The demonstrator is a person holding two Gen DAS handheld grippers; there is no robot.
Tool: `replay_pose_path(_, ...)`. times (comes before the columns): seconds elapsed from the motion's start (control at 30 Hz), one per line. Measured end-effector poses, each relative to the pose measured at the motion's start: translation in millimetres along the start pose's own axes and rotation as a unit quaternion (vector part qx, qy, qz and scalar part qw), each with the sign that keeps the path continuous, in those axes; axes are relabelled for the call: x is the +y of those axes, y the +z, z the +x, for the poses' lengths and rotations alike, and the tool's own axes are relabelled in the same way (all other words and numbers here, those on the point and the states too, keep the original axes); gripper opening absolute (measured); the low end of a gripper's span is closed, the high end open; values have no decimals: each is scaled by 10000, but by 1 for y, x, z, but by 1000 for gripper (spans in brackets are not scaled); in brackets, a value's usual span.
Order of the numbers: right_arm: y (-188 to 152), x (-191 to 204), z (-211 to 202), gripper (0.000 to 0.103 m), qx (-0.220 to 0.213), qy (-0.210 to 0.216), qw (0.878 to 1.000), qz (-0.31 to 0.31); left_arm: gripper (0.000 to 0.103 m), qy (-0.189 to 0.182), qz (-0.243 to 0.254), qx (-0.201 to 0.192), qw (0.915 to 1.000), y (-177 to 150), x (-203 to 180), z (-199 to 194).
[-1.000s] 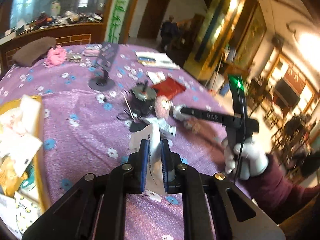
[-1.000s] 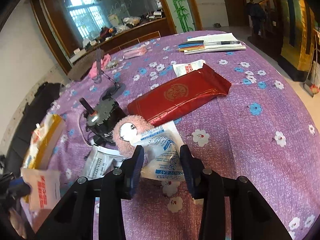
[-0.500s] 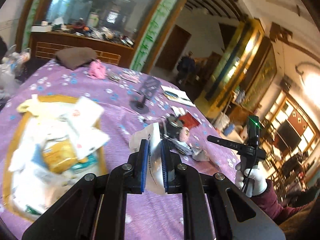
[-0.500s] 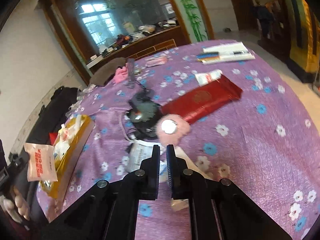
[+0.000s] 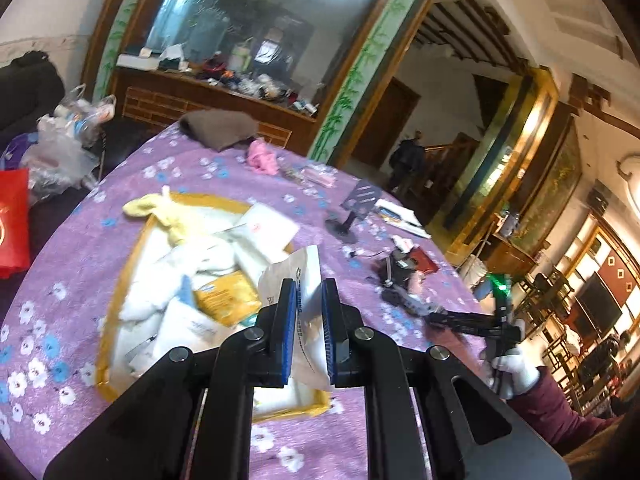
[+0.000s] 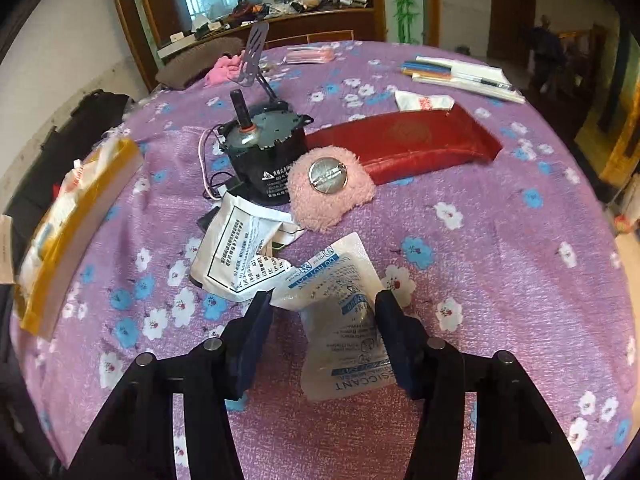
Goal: Organize soft objects
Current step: 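Carry packet with left and desiccant with right into tray, release both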
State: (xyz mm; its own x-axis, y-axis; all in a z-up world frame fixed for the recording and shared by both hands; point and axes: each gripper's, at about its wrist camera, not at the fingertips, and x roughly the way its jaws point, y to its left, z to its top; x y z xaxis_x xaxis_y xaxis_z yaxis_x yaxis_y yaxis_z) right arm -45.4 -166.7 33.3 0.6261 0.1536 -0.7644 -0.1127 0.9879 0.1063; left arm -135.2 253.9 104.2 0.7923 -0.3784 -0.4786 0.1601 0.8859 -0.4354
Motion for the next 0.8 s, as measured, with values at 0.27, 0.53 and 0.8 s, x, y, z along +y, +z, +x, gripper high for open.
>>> replay_pose_path(0.27,6,11,-32,38,-295,63,9995,113,10,609,-61,404,9973,-16,21,21)
replay_pose_path(0.53,15,66,-66,38,-588,318,9970,-394,58,804,-185,129,9965,-17,30,10)
replay_pose_path(0.8,46,152,-70,38,-655,1186,9859,-977,64,1115,-196,-627,9916,-12,32,-38)
